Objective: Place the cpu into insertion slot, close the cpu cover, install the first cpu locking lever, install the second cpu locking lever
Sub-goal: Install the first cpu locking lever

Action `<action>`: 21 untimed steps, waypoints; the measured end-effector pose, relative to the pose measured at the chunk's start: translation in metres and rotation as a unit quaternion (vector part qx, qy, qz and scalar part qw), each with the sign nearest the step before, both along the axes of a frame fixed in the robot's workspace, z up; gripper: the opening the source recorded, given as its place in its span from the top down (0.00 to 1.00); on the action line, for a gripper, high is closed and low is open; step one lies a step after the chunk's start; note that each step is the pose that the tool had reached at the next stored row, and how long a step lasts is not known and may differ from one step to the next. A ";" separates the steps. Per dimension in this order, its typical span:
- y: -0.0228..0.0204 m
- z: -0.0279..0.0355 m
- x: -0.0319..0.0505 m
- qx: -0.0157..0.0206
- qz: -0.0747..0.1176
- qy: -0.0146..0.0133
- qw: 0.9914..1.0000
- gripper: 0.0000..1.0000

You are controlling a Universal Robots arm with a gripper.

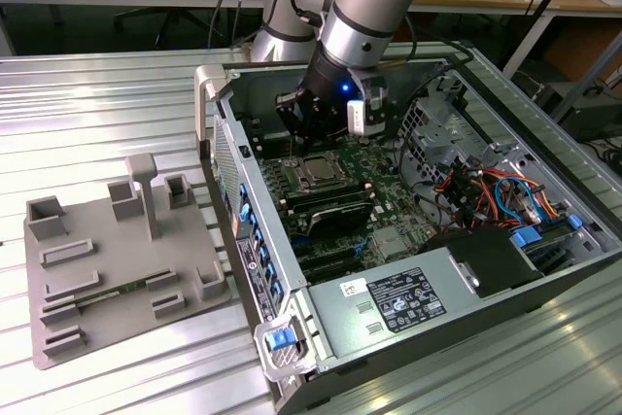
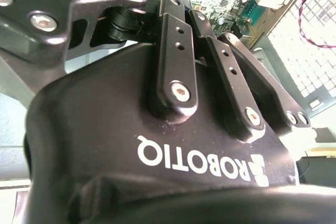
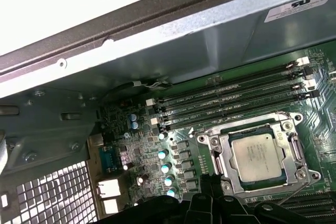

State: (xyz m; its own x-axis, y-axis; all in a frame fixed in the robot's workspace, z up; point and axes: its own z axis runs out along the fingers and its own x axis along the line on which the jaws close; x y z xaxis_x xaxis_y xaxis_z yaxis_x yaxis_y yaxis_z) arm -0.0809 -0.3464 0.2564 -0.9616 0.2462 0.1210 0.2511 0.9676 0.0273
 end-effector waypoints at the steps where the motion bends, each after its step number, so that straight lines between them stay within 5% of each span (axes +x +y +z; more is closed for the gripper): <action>1: 0.0000 0.0002 -0.0004 0.000 0.000 0.000 1.000 0.89; 4: 0.0000 0.0004 -0.0006 0.000 0.018 0.000 1.000 0.89; 9: 0.0000 0.0007 -0.0012 0.000 0.062 0.000 0.998 0.89; 16: 0.0031 0.0041 -0.0047 0.000 0.069 0.000 0.998 0.89; 21: 0.0043 0.0041 -0.0047 0.001 0.086 0.000 0.996 0.89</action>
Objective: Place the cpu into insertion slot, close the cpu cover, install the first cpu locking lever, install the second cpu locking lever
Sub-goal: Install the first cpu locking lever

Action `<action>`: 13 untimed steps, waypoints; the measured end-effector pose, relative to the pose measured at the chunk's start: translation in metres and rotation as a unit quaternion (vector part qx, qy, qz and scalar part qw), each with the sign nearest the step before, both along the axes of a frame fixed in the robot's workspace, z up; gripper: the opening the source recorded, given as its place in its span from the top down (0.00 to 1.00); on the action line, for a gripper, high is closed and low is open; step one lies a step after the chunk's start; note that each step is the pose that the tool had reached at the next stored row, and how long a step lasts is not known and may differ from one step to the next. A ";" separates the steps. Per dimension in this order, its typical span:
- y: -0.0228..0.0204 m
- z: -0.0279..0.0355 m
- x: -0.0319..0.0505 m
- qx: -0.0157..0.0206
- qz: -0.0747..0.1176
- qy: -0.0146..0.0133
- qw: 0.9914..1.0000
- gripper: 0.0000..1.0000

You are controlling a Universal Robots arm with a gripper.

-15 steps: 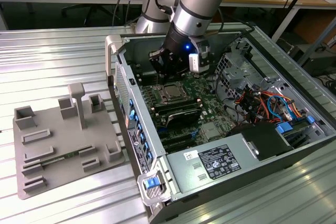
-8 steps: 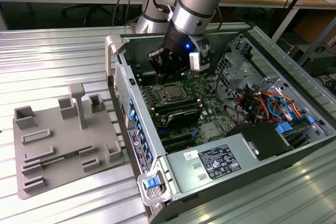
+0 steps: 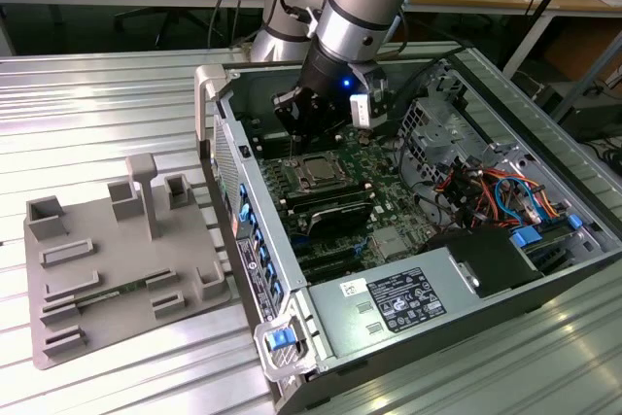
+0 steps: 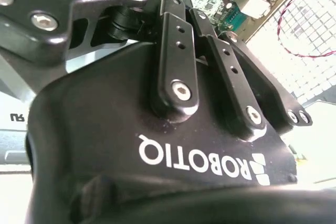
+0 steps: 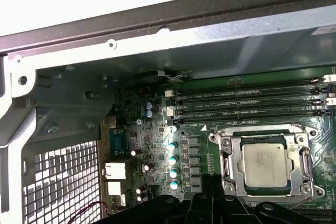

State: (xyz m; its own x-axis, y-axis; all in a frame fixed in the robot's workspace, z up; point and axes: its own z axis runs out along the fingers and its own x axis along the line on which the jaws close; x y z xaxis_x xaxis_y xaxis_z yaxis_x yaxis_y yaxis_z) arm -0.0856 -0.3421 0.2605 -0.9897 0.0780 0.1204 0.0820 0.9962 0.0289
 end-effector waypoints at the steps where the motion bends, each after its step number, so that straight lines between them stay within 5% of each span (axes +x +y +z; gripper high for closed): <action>1: 0.0000 0.0000 0.0000 0.000 0.000 0.000 1.000 0.89; 4: 0.0001 -0.0001 0.0000 0.000 0.000 0.000 1.000 0.89; 5: 0.0001 -0.0001 -0.0001 0.000 0.000 -0.004 1.000 0.89; 6: 0.0001 -0.0002 -0.0001 0.000 0.000 -0.019 1.000 0.89; 8: 0.0001 -0.0003 -0.0002 0.000 0.000 -0.033 0.999 0.89; 9: 0.0001 -0.0004 -0.0002 0.000 0.000 -0.044 0.999 0.89; 10: 0.0001 -0.0005 -0.0002 0.000 0.000 -0.047 0.999 0.89; 13: 0.0000 -0.0004 -0.0002 0.000 0.000 -0.047 0.999 0.89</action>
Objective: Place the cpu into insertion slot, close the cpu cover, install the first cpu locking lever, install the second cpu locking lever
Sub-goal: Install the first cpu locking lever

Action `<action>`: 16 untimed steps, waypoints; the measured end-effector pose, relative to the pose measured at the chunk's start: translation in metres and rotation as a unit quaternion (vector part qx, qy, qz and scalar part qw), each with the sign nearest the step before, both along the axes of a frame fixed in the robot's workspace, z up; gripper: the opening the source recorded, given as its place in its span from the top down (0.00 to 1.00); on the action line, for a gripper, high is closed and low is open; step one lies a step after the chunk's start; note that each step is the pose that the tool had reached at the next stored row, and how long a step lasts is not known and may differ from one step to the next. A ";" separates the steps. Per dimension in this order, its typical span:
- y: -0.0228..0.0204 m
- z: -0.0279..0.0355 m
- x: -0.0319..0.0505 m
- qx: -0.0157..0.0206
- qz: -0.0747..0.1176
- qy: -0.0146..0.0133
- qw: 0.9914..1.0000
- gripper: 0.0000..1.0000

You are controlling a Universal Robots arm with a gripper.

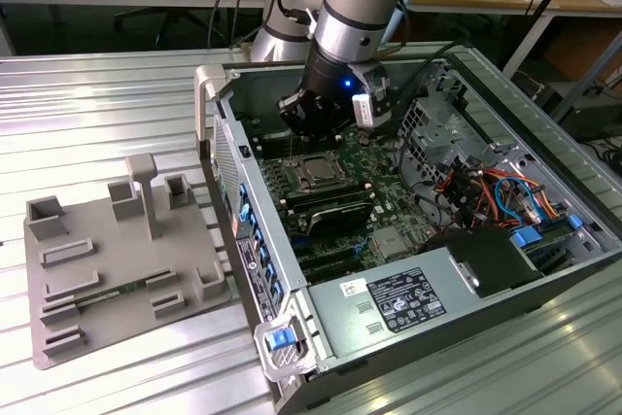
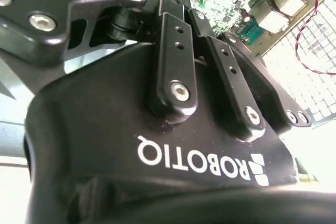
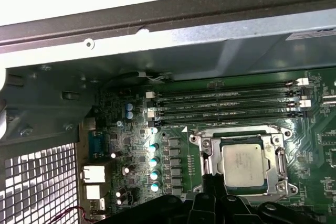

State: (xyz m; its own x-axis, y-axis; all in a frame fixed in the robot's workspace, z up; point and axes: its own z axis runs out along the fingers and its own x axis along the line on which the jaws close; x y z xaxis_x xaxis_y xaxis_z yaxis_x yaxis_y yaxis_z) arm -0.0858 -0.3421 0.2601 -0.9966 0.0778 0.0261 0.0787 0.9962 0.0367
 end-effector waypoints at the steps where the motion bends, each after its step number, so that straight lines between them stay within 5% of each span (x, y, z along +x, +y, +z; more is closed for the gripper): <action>1: 0.0000 0.0000 -0.0001 0.000 0.000 0.000 1.000 0.89; 5: 0.0000 0.0006 -0.0002 0.000 0.026 0.000 1.000 0.89; 9: 0.0000 0.0077 -0.0022 0.001 0.028 0.000 1.000 0.89; 16: 0.0003 0.0078 -0.0154 0.013 0.032 -0.001 0.999 0.89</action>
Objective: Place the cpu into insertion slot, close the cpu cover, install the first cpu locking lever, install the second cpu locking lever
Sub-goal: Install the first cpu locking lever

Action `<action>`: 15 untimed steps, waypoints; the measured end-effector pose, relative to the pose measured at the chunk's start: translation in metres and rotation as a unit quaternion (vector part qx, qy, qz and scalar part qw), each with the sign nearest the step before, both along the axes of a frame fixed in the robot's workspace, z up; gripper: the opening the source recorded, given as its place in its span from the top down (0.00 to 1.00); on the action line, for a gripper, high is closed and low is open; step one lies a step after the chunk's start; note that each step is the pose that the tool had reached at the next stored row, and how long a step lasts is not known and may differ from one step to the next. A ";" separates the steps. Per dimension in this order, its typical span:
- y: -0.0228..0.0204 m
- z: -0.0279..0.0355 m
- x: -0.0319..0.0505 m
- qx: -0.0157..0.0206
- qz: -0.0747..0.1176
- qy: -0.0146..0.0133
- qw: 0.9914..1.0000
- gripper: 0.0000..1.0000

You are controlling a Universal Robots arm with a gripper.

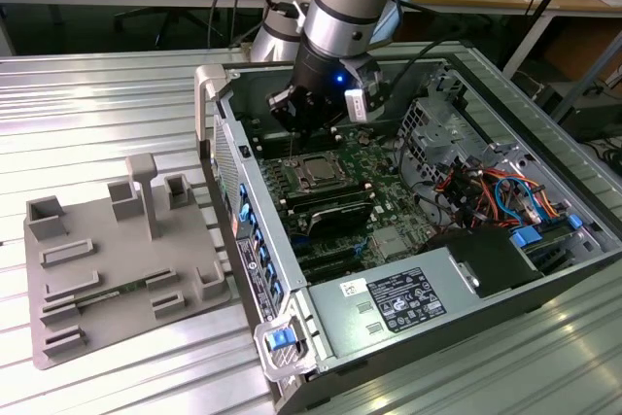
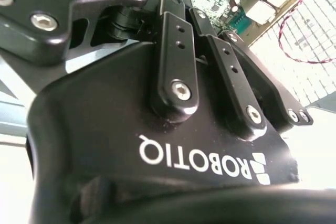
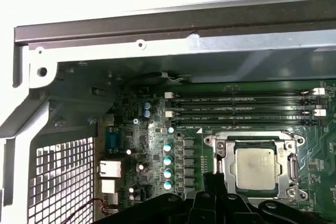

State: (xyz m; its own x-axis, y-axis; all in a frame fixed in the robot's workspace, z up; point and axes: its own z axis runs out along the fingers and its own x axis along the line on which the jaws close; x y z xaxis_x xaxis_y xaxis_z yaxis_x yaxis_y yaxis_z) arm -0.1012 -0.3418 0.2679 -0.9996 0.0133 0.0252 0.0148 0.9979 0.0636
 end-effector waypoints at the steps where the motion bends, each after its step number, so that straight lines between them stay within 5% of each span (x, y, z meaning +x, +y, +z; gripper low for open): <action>1: 0.0001 0.0000 -0.0009 0.001 0.001 0.000 1.000 0.89; 7: 0.0033 -0.0015 -0.0019 0.010 0.023 0.000 1.000 0.89; 13: 0.0078 -0.0033 -0.0072 0.013 0.034 0.000 0.999 0.89; 15: 0.0128 -0.0040 -0.0082 0.014 0.037 0.000 0.999 0.89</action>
